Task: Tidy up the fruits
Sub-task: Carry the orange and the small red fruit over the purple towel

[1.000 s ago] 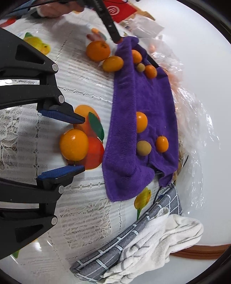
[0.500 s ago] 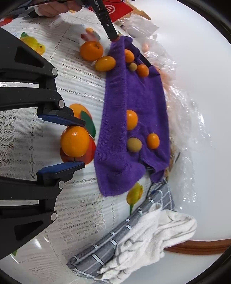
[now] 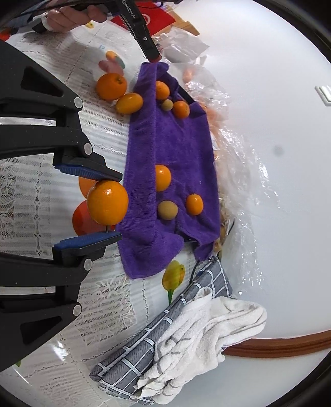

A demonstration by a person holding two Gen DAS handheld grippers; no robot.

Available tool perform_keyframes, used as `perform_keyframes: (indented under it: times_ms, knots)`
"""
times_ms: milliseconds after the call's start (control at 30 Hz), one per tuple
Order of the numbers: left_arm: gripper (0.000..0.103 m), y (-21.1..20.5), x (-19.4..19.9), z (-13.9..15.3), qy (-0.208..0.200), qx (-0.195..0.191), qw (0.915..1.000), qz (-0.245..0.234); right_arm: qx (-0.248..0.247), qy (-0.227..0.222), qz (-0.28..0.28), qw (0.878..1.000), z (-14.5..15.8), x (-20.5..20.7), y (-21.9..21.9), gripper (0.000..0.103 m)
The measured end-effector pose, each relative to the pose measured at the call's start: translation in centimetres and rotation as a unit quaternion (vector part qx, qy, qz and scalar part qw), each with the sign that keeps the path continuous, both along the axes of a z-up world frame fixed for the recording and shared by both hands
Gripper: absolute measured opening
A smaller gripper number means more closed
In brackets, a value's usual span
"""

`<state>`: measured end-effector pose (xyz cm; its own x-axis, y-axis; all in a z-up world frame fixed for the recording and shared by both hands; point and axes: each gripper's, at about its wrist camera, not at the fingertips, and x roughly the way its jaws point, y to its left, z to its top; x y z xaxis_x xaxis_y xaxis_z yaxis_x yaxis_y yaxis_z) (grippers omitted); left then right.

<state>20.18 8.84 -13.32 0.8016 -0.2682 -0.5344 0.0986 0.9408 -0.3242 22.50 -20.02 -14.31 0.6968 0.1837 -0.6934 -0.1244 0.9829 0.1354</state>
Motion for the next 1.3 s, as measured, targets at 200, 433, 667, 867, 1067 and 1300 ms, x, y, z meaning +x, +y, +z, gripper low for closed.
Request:
perform_keyframes:
  times_ms: [200, 433, 667, 867, 1067, 1300]
  knots:
    - [0.023, 0.6, -0.2, 2.6, -0.012, 0.001, 0.9993, 0.037, 0.011, -0.002, -0.005, 1.0, 1.9, 0.7, 0.5, 0.039]
    - [0.023, -0.3, 2.7, 6.2, -0.036, 0.016, 0.9977, 0.055, 0.033, -0.035, 0.005, 0.999, 5.7, 3.8, 1.9, 0.039]
    - [0.023, -1.0, 6.2, 5.8, -0.058, 0.032, 0.9941, 0.086, 0.042, -0.069, 0.009, 0.997, 8.1, 7.7, 3.8, 0.039]
    - [0.023, 0.5, 6.9, 1.9, -0.033, 0.018, 0.9924, 0.117, 0.02, -0.048, 0.002, 0.999, 4.5, 9.2, 4.6, 0.039]
    - [0.023, 0.8, 7.5, 0.4, -0.017, 0.021, 0.9927, 0.117, 0.007, -0.021, 0.01, 1.0, 2.3, 10.0, 4.7, 0.039]
    - [0.023, 0.1, 7.9, -0.1, -0.014, 0.03, 0.994, 0.104, -0.002, -0.011, 0.001, 1.0, 0.8, 10.8, 4.4, 0.039]
